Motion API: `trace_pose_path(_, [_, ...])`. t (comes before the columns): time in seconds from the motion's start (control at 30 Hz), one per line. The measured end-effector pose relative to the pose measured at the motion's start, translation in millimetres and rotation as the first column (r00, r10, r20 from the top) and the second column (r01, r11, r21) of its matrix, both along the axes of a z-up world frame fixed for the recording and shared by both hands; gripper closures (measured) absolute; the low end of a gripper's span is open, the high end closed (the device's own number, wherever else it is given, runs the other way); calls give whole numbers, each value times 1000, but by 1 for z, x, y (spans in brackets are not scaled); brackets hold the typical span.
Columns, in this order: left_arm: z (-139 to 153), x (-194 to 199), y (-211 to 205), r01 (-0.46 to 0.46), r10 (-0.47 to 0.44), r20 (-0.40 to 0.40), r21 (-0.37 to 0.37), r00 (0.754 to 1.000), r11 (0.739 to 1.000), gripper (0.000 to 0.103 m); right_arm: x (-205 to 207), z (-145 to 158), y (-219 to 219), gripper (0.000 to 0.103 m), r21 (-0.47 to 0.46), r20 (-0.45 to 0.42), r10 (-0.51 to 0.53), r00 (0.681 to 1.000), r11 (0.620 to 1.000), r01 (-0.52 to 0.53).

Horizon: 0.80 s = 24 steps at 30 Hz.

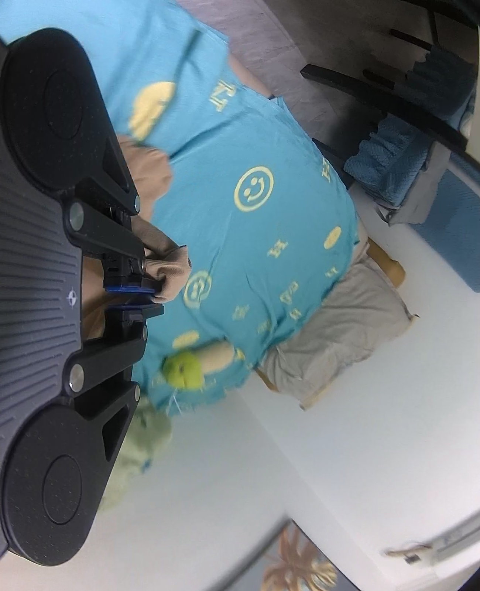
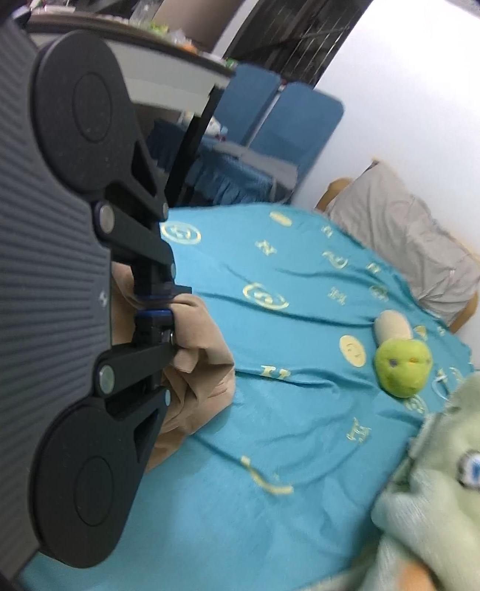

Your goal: Fold clothes

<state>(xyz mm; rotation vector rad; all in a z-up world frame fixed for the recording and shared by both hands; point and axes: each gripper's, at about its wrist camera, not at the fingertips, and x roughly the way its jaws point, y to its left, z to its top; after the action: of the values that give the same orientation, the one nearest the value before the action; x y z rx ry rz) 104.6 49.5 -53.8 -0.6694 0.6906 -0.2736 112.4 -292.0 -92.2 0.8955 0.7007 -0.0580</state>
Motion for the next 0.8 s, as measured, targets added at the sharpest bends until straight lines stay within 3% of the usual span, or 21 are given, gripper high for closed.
trace_pose_path(0.13, [-46, 35, 0, 20, -19, -16, 56, 1000, 998, 96, 35, -45, -4, 95, 36, -65, 32, 997, 999, -30])
trace_pose_path(0.2, [-60, 46, -2, 25, -23, -26, 79, 999, 997, 95, 43, -55, 0, 94, 0, -98, 41, 994, 999, -41])
trace_pose_path(0.3, [-63, 59, -5, 51, -50, -20, 114, 999, 992, 95, 53, -54, 11, 94, -83, -120, 61, 991, 994, -71])
trace_pose_path(0.4, [-64, 61, -10, 81, -82, -2, 155, 997, 985, 94, 54, -57, 13, 93, -106, -124, 59, 991, 992, -72])
trace_pose_path(0.43, [-65, 60, -11, 88, -89, 1, 169, 996, 982, 92, 54, -58, 13, 93, -107, -128, 58, 990, 992, -71])
trace_pose_path(0.5, [-62, 56, -16, 100, -105, 12, 211, 994, 972, 76, 54, -58, 12, 91, -98, -135, 60, 989, 992, -74])
trace_pose_path(0.53, [-59, 53, -20, 106, -115, 23, 240, 993, 965, 62, 53, -56, 12, 88, -97, -136, 66, 989, 992, -79])
trace_pose_path(0.57, [-54, 50, -24, 107, -122, 38, 268, 992, 957, 48, 54, -52, 14, 84, -106, -127, 84, 988, 990, -98])
trace_pose_path(0.6, [-49, 46, -28, 108, -130, 57, 292, 990, 950, 43, 53, -48, 16, 68, -113, -113, 105, 988, 987, -118])
trace_pose_path(0.63, [-45, 42, -32, 110, -140, 77, 312, 987, 944, 35, 52, -44, 19, 40, -110, -84, 137, 987, 983, -145])
trace_pose_path(0.7, [-40, 34, -37, 113, -159, 108, 345, 981, 932, 25, 48, -34, 25, 19, -127, -29, 185, 982, 974, -187])
trace_pose_path(0.8, [-38, 28, -43, 107, -164, 108, 406, 981, 907, 18, 42, -18, 38, 19, -225, 9, 228, 974, 949, -220])
